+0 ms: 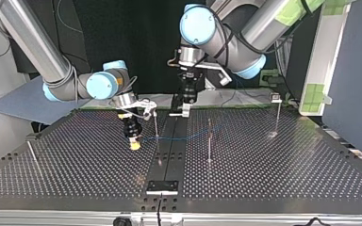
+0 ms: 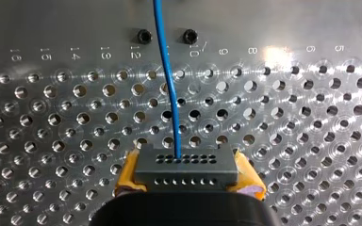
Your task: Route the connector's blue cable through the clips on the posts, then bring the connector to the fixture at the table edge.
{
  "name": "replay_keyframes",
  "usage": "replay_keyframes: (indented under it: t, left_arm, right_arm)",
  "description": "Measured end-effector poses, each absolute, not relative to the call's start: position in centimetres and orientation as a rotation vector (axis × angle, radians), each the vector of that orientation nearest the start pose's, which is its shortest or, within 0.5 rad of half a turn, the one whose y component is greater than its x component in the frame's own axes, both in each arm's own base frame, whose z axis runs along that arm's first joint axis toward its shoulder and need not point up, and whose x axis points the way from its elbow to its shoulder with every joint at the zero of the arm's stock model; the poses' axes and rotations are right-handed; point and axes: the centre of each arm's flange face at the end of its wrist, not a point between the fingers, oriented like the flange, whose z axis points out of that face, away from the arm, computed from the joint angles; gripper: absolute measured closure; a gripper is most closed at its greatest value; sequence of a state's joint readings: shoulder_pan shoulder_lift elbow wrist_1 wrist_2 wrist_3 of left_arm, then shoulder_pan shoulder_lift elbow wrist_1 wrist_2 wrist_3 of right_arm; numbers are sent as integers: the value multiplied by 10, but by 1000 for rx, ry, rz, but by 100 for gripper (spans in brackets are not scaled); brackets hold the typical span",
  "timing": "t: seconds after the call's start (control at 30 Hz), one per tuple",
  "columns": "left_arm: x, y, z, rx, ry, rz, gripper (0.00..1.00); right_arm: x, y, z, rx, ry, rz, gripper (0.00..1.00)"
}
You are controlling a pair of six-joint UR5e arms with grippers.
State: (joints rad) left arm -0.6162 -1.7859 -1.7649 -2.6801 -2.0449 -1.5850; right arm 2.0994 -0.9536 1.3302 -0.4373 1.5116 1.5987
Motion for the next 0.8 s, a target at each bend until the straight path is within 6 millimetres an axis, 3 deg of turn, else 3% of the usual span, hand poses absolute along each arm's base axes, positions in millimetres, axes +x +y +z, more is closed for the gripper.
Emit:
replay_keyframes:
  t: [0.3,0.63,0.8]
  left_arm:
    - [395,-420,319,76,1521,-120,0]
    - [432,-424,307,1,1521,-35,0]
    - [448,-423,290,2,1539,-1,0]
  right_arm:
    - [480,-548,270,1575,-872,1675,100]
    - [479,-548,270,1576,-872,1670,100]
    - [479,-549,270,1575,-870,1671,100]
